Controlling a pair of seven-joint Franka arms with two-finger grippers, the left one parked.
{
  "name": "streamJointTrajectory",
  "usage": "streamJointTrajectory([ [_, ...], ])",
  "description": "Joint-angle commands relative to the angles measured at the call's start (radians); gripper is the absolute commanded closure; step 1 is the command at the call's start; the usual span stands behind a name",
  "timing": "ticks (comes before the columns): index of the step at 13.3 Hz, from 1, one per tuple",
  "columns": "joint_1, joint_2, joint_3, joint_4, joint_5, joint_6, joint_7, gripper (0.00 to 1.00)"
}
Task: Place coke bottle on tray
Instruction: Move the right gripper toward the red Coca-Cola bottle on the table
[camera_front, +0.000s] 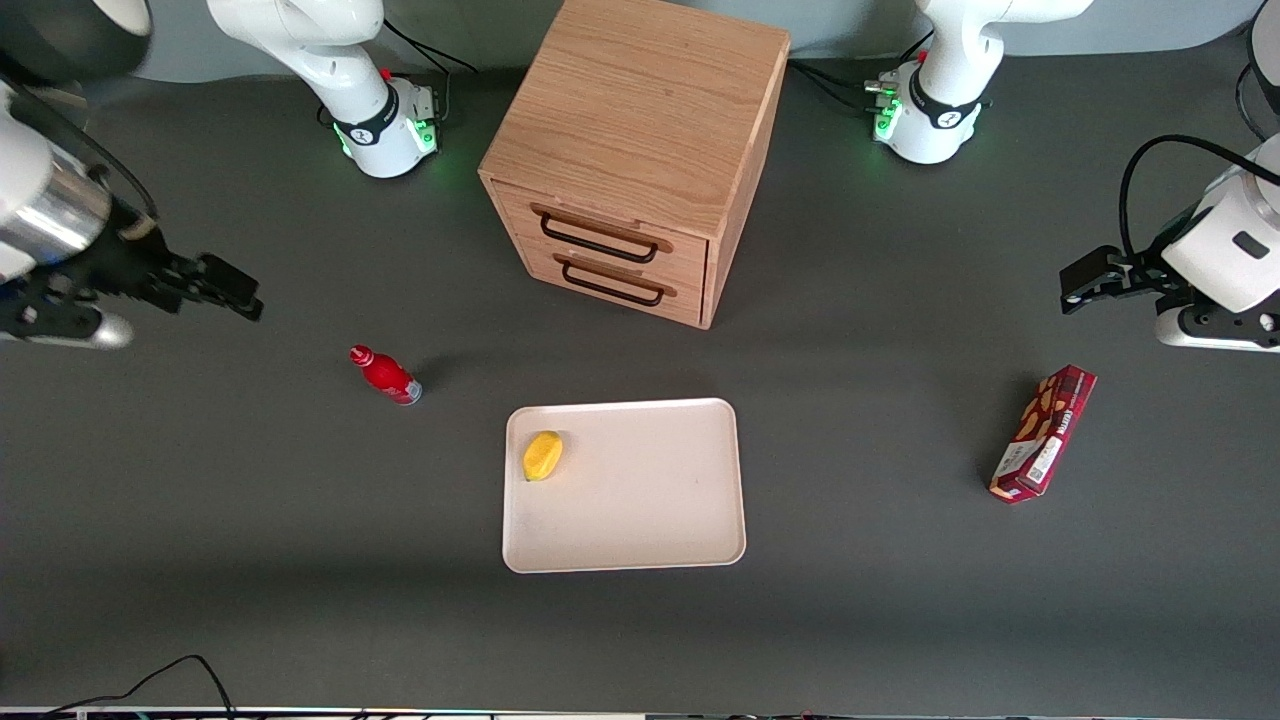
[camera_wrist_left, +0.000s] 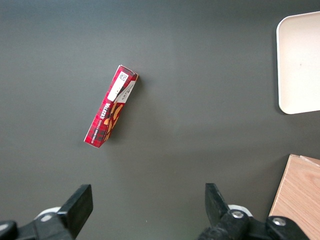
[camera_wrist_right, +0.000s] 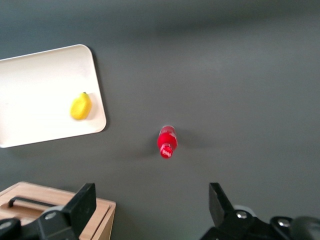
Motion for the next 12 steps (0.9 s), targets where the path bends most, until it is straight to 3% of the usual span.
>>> streamJointTrajectory([
  [1,0.001,-0.024,0.001,-0.197,0.014,0.164,0.011,0.00],
  [6,0.003,0.002,0.024,-0.502,0.014,0.505,0.013,0.00],
  [12,0.001,0.037,0.029,-0.615,0.031,0.622,0.016,0.00],
])
